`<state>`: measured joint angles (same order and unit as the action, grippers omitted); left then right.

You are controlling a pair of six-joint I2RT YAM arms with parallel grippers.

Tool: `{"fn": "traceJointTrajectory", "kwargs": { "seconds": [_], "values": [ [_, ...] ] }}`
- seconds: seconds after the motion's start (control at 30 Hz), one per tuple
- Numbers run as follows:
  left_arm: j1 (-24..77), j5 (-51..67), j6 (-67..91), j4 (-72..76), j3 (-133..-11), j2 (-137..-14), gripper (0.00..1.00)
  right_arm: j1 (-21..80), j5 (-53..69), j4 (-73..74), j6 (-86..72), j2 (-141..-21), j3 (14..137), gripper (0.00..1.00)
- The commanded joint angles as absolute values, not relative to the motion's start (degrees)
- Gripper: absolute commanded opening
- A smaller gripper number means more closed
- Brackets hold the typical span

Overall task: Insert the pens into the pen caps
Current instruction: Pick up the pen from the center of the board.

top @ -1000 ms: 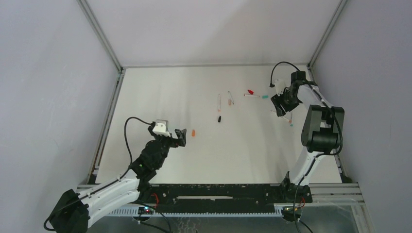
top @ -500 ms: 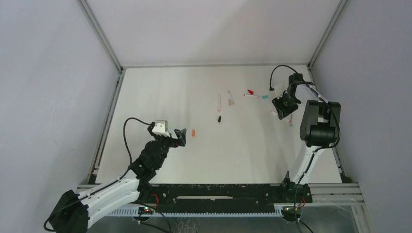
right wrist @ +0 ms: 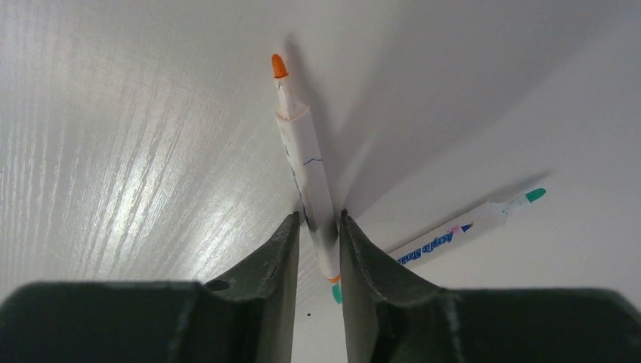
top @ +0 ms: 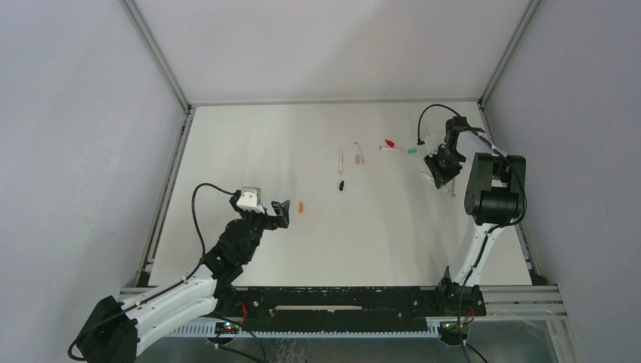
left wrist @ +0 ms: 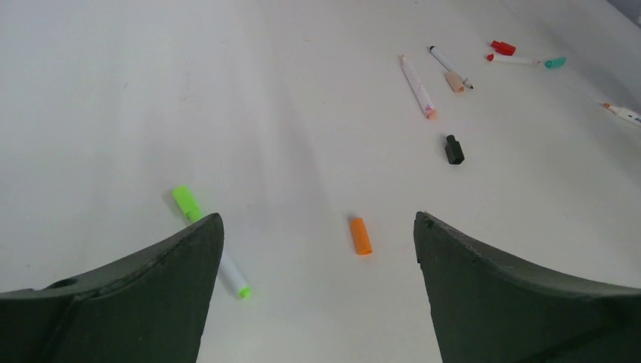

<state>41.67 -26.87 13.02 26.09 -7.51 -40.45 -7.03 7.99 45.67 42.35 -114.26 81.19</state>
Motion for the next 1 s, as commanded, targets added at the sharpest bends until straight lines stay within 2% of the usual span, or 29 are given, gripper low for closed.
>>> {"fn": "traceJointTrajectory", "kwargs": {
  "seconds": [0.0,0.2,0.47,0.6,0.67,0.87,0.97],
  "values": [
    [41.57,-27.77,12.48,28.62,-6.77,-39.93,0.98,-6.96,8.85,48.51,42.86,-115.21,83.63,0.30],
    [41.55,-27.91,12.57,28.57,-6.56,-39.72,0.98,-6.39,9.64,50.54,43.24,-116.64,84.07,0.23],
    [41.57,-28.04,12.66,28.69,-6.32,-39.13,0.98,-4.74,8.82,51.46,43.15,-118.75,83.68,0.30],
    [41.49,-28.04,12.66,28.70,-6.10,-38.91,0.98,-4.07,8.81,51.50,42.91,-118.89,83.37,0.29],
    [41.52,-28.04,12.66,28.76,-6.07,-38.83,0.98,-3.84,9.45,51.63,42.76,-118.71,83.24,0.25],
    [41.52,-28.08,12.74,28.67,-6.04,-38.69,0.99,-3.60,12.84,51.67,41.89,-115.44,82.94,0.04],
    [41.49,-27.81,12.70,28.49,-5.78,-37.90,1.00,-3.60,16.97,51.78,41.49,-112.02,82.49,0.00]
  ]
}}
